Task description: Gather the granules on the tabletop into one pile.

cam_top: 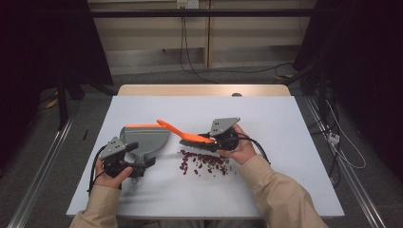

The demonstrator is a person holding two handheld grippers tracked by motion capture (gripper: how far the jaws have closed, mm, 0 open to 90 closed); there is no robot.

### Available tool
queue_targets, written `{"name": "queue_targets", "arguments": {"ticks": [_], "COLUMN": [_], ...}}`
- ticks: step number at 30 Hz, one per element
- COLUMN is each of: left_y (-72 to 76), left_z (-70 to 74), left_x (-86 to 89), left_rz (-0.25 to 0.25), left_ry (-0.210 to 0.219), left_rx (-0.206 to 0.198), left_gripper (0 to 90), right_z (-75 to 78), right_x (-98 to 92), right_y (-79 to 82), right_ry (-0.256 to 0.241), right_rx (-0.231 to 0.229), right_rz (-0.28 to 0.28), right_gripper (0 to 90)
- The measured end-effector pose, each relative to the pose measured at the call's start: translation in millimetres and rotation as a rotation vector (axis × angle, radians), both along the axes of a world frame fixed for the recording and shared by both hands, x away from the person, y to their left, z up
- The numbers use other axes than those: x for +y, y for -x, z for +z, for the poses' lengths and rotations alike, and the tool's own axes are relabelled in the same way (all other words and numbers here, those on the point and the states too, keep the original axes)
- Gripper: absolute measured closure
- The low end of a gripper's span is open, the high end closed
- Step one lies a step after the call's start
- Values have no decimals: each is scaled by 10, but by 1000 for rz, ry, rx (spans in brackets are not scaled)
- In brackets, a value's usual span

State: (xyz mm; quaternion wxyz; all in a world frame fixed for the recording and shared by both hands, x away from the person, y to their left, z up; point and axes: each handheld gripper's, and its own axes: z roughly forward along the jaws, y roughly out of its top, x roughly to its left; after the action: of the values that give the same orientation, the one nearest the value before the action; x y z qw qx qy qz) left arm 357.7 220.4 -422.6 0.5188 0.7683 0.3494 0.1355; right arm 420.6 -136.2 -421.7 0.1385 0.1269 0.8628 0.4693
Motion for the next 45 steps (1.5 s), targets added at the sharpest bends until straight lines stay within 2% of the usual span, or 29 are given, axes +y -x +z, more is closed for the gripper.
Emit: {"name": "queue_targets", "arguments": {"ticks": [2,5,9,10,13,19,22,25,28,32,36,38,42,43,44,45], "left_y": [-4,-8,-12,-11,-11,-6,-3,0,0,-2,-5,-6,-4,-3,-3,-3], "left_z": [-2,-4,-9,-10,-8,-15,-15,-15,-16,-19,-24,-25,-24,-24,-23,-23], "left_x": [3,6,12,15,20,8,5,8,10,3,-4,-7,-12,-13,-12,-12], "left_rz": [-3,-1,1,1,1,-5,-5,-5,-6,-10,-11,-9,-9,-9,-10,-10], "left_ry": [-2,0,3,4,1,-2,-2,-1,-1,-6,-6,-7,-9,-8,-9,-8], "left_rx": [0,2,5,4,5,8,8,9,8,8,11,12,11,12,10,10], "left_gripper": [53,53,53,53,53,53,53,53,53,53,53,53,53,53,53,53], "right_z": [16,3,-115,-137,-140,-100,-89,-40,41,98,39,-9,-104,-126,-142,-148], "right_x": [6,65,207,234,301,305,308,237,81,-200,-441,-514,-590,-595,-598,-590], "right_y": [-59,-136,-202,-208,-187,-82,-16,2,19,31,82,111,149,160,176,197], "right_ry": [-9,10,45,29,33,51,65,31,-9,-8,7,32,47,44,19,17], "right_rx": [-2,-16,-12,-1,7,28,7,-6,-24,-34,-29,-32,-24,-15,-1,-5], "right_rz": [-11,-19,-10,2,28,87,99,80,34,-57,-143,-171,-198,-198,-194,-194], "right_gripper": [712,711,712,711,710,711,711,711,711,712,711,711,711,711,711,711]}}
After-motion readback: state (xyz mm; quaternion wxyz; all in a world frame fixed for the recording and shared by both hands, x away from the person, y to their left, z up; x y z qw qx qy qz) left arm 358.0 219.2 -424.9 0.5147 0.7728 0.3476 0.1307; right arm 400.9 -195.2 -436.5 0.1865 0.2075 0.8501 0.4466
